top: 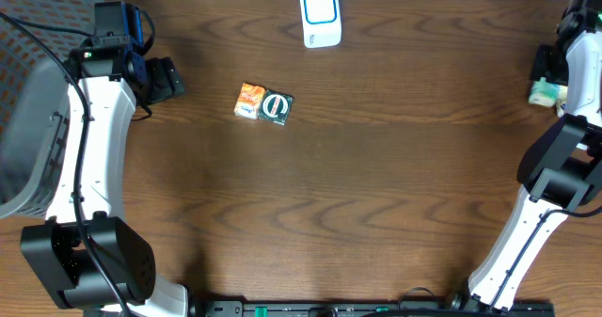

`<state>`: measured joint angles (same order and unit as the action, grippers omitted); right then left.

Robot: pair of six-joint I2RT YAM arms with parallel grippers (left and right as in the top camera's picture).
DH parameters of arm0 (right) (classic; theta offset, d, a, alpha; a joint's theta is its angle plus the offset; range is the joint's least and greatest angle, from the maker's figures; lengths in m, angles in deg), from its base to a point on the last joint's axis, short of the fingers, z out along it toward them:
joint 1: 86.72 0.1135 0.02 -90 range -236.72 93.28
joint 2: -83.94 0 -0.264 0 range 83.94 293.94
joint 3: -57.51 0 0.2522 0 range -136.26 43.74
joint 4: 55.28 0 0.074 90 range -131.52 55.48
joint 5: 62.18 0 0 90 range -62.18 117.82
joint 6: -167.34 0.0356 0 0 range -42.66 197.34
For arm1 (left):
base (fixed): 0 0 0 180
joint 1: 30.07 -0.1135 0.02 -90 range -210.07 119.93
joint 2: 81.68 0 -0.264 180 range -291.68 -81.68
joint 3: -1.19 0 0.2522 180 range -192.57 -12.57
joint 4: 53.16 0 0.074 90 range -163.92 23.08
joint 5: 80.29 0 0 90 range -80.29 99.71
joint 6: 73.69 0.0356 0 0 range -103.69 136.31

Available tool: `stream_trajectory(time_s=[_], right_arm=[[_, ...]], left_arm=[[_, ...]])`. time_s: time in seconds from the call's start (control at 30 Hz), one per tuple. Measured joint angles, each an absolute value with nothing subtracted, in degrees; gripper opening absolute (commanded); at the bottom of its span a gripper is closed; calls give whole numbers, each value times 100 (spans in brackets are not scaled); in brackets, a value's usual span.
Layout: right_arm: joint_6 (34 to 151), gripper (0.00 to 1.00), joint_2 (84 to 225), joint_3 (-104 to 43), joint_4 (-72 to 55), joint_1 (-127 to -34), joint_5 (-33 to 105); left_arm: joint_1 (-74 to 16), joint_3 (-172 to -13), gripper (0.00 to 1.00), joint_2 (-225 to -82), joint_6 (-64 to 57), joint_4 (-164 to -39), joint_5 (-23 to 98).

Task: Scan the item barcode
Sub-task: 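Carry the tissue pack right and release it by the snack bag, then move the right gripper left over the green Zam-Buk tin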

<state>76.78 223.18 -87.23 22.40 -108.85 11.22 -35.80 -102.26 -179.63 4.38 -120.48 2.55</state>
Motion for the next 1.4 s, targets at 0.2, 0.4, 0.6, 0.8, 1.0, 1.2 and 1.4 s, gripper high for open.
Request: stream_trajectory(time_s=[0.2,0.4,0.6,0.8,1.0,1.2,1.4], right_arm=[[7693,84,22318,-8704,2211,-10828,1140],[7693,79,22318,-8699,2082,-10557,1828],[7772,72,22318,-8699,1626,-10096,3373],[8312,98,22318,-8699,1363,-9565,5260],[8548,99,22318,-8699,1427,-8826,6125],[8598,99,22318,-8699,1409,-7960,6057],[8609,93,22318,-8699,1265,-7219,5474]], left_arm=[[-3580,-10226,97,-17963,438,-12048,255],[-3580,-10226,98,-17963,438,-12048,255],[-3580,-10226,98,-17963,438,-12048,255],[-3580,-10226,97,-17963,438,-12048,255],[-3580,-10226,98,-17963,438,-12048,255],[-3580,-10226,98,-17963,436,-12048,255],[-3580,-10226,98,-17963,438,-12048,255]])
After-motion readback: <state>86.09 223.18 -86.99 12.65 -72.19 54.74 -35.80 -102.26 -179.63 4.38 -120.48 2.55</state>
